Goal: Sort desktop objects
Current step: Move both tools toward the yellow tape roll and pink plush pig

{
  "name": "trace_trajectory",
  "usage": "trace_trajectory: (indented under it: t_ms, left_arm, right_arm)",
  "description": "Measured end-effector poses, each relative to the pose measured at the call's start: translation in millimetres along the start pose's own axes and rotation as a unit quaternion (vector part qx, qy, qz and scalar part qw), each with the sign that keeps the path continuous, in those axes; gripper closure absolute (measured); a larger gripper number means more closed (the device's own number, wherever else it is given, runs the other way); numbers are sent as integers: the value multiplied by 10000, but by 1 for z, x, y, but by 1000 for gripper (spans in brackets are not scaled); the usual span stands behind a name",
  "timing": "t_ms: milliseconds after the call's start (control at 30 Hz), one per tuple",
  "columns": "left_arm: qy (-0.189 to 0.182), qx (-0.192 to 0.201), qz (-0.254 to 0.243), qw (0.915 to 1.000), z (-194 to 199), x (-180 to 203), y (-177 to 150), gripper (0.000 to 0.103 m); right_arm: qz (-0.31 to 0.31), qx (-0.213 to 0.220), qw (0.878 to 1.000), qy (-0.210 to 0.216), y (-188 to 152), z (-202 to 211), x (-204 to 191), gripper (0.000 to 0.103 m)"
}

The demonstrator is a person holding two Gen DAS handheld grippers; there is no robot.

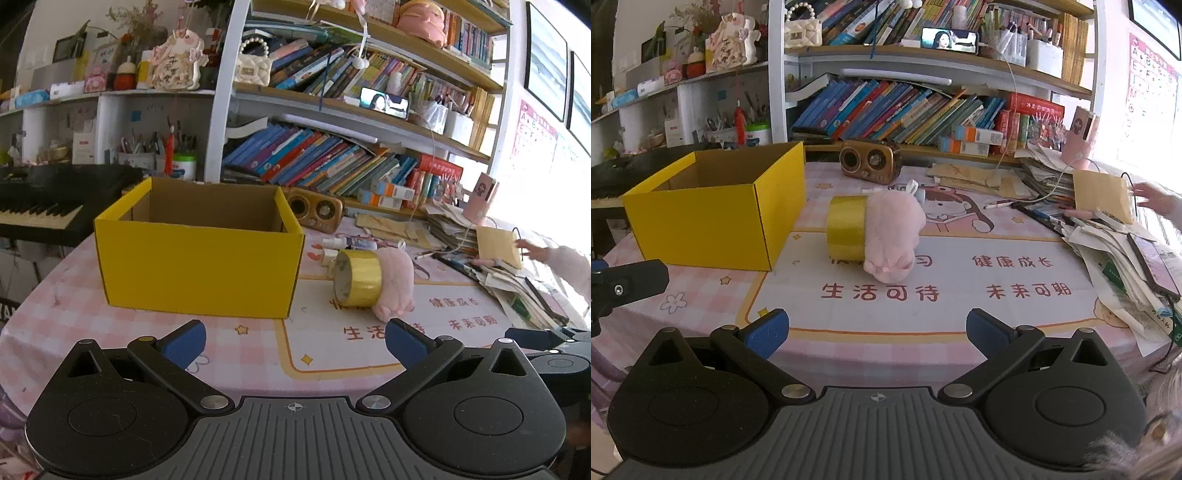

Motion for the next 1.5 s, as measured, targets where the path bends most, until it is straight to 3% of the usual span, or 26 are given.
trace_trajectory:
  t_ms: [467,1500]
  left_arm:
    - [-1,116,18,9999,3,-3,2,0]
    - [177,89,319,9993,4,-22,5,0]
  right_arm:
    - [72,17,9997,236,4,4,-9,0]
    - [284,-22,9994,172,5,4,-18,0]
Point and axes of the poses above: each gripper's, at about its wrist camera, not at the fingertips, and z roughly against the way its jaws point, x to its right, y to its top, the point moved 7 cm from there along -z, roughly the way its jaws point, and after that the axes turned 15 degrees about z, right-handed, at the moved point
